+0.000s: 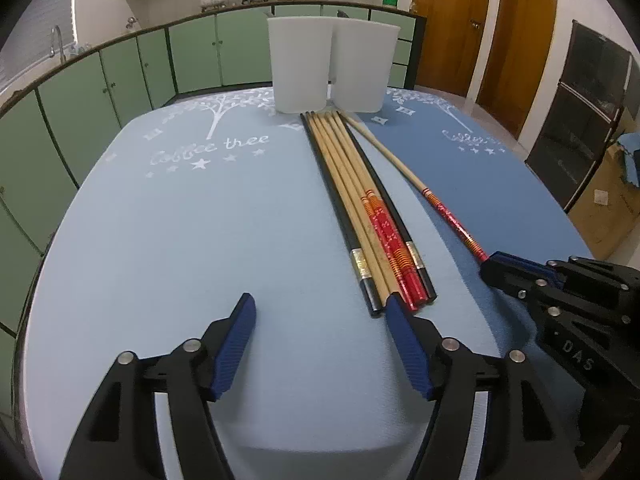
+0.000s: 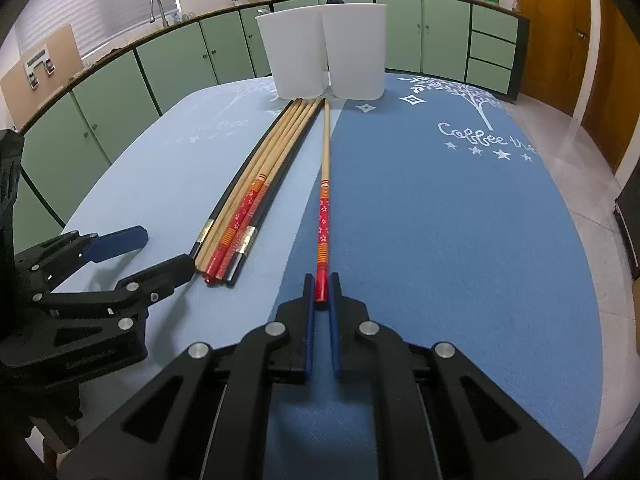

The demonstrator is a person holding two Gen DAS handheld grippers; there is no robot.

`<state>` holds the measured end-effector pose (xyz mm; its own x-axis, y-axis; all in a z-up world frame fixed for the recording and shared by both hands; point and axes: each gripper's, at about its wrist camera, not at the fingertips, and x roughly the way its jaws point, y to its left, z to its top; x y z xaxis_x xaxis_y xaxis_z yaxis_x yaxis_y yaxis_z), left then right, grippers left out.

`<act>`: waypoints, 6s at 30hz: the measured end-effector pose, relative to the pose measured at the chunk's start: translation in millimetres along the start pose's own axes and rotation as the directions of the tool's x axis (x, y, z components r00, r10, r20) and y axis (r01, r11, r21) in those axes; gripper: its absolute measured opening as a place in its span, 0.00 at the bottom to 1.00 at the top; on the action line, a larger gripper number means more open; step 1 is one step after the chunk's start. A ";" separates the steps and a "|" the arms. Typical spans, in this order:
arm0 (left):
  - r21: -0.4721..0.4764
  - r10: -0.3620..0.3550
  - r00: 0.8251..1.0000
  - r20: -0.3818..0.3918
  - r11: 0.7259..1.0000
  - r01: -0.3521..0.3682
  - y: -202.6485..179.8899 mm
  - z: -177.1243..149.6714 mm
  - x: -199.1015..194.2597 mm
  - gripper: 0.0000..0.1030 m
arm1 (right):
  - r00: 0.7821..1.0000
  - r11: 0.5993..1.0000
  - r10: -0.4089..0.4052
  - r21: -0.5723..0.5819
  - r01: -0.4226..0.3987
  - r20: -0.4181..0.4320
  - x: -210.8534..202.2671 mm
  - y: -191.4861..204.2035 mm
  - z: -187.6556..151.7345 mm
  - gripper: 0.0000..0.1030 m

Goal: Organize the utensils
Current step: 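Grasp one red-patterned chopstick with the right tool and pull it from the bundle, then drop the red chopstick from the right tool into the holder while the left tool drops a black one, then grasp the black gold-banded chopstick with the right tool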

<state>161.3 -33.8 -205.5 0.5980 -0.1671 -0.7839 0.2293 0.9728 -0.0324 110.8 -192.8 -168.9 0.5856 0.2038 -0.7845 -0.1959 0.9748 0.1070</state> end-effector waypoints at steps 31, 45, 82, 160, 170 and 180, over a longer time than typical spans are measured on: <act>-0.058 -0.029 0.997 0.067 0.998 0.033 4.2 3.8 -14.8 0.06 | 0.999 1.000 0.030 0.007 -0.030 0.024 -7.4 -4.4 -2.4 0.05; -0.034 -0.004 0.962 0.273 0.999 0.014 11.5 45.6 -111.2 0.06 | 0.984 0.999 0.014 -0.043 -0.006 0.176 -83.1 -4.4 41.9 0.05; -0.002 -0.085 0.826 0.558 0.995 0.104 22.6 229.0 -157.2 0.06 | 0.909 0.993 0.091 -0.107 -0.052 0.407 -168.7 -36.5 263.6 0.05; -0.101 0.049 0.997 0.067 0.994 -0.042 50.7 5.4 -9.7 0.62 | 0.997 0.998 -0.068 0.007 0.068 0.048 -4.4 22.0 9.7 0.82; -0.095 0.047 0.998 0.052 0.995 -0.042 50.1 5.5 -5.9 0.65 | 0.996 0.996 -0.089 -0.018 0.089 -0.011 13.2 31.8 10.0 0.76; -0.101 0.046 0.998 0.040 0.994 -0.042 51.0 5.3 -4.1 0.67 | 0.990 0.990 -0.141 0.010 0.141 -0.007 7.6 11.3 9.8 0.75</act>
<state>174.6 15.6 -200.6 0.6379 -0.1285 -0.7593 0.1258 0.9901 -0.0619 120.8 -179.3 -167.6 0.6021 0.0637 -0.7959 -0.1031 0.9947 0.0016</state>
